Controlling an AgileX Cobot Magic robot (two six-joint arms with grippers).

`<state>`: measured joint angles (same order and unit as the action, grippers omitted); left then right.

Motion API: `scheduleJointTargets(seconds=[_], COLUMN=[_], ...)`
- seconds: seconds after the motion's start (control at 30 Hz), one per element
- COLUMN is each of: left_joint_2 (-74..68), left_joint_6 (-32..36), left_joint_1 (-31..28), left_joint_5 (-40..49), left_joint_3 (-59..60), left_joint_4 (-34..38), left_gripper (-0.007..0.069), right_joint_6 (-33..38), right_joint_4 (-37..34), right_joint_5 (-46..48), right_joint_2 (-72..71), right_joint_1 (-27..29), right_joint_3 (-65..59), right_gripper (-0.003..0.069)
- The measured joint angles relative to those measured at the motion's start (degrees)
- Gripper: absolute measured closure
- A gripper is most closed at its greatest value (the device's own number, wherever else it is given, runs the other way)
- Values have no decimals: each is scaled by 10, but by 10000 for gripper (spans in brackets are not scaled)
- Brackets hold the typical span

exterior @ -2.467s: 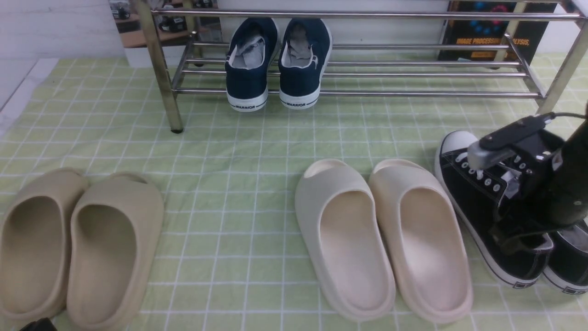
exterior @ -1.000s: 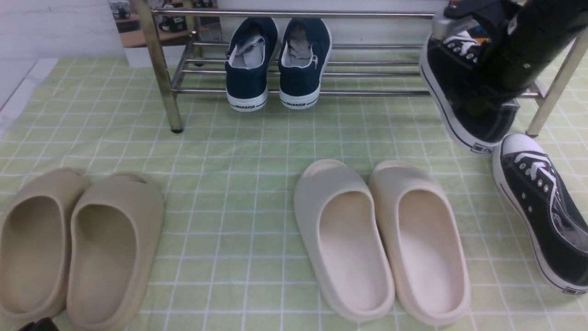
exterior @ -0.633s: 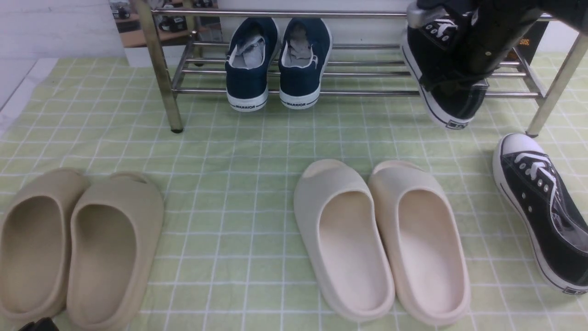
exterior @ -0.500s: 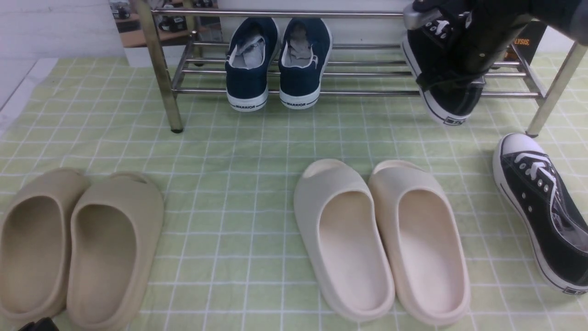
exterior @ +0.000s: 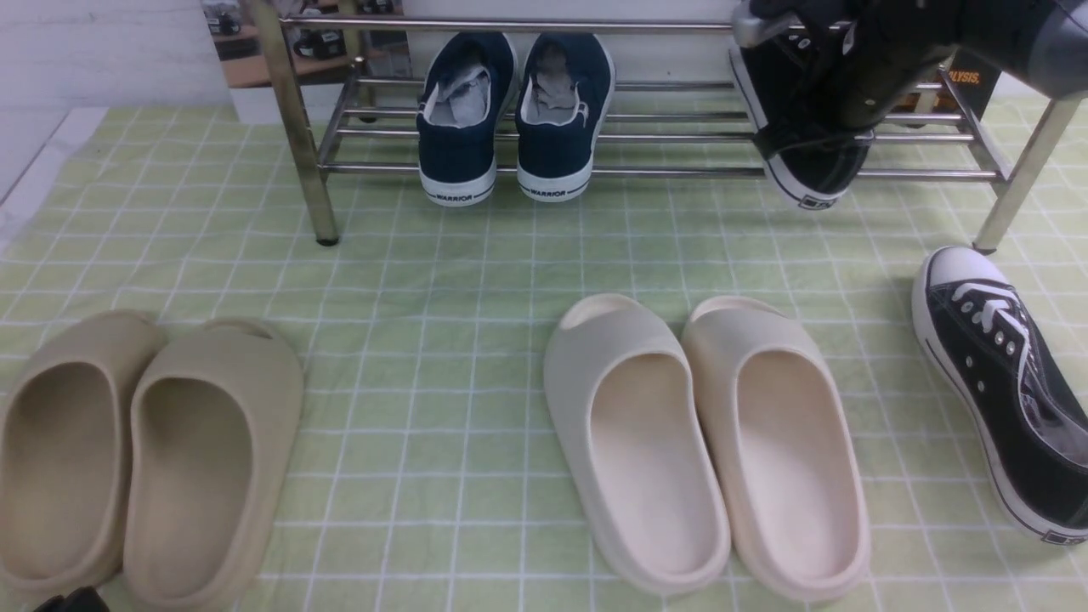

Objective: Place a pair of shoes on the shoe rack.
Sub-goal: Use the right arm to put a shoe into the shoe rack

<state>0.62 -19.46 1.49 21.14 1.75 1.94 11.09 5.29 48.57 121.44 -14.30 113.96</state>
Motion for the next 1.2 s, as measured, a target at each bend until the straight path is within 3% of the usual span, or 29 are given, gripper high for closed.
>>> scheduleJointTargets(seconds=[0.27, 0.43, 0.5, 0.63, 0.73, 0.9, 1.0, 1.2], left_joint_2=[0, 0, 0, 0, 0, 0, 0, 0], left_joint_6=[0, 0, 0, 0, 0, 0, 0, 0], left_joint_1=[0, 0, 0, 0, 0, 0, 0, 0], left_joint_5=[0, 0, 0, 0, 0, 0, 0, 0], left_joint_3=[0, 0, 0, 0, 0, 0, 0, 0], left_joint_4=[0, 0, 0, 0, 0, 0, 0, 0], left_gripper=[469, 463, 461, 461, 459, 456, 455, 452], right_joint_6=[-1, -8, -37, -62, -67, -57, -37, -35], right_joint_4=[19, 27, 27, 27, 27, 38, 41, 6], right_joint_5=[-25, -36, -34, 4, 47, 145, 217, 225], right_joint_2=[13, 13, 8, -17, -44, -90, -115, -189], right_joint_1=[0, 0, 0, 0, 0, 0, 0, 7], right_joint_3=[1, 5, 5, 5, 5, 6, 6, -82], right_gripper=[565, 458, 358, 256, 228, 249, 342, 538])
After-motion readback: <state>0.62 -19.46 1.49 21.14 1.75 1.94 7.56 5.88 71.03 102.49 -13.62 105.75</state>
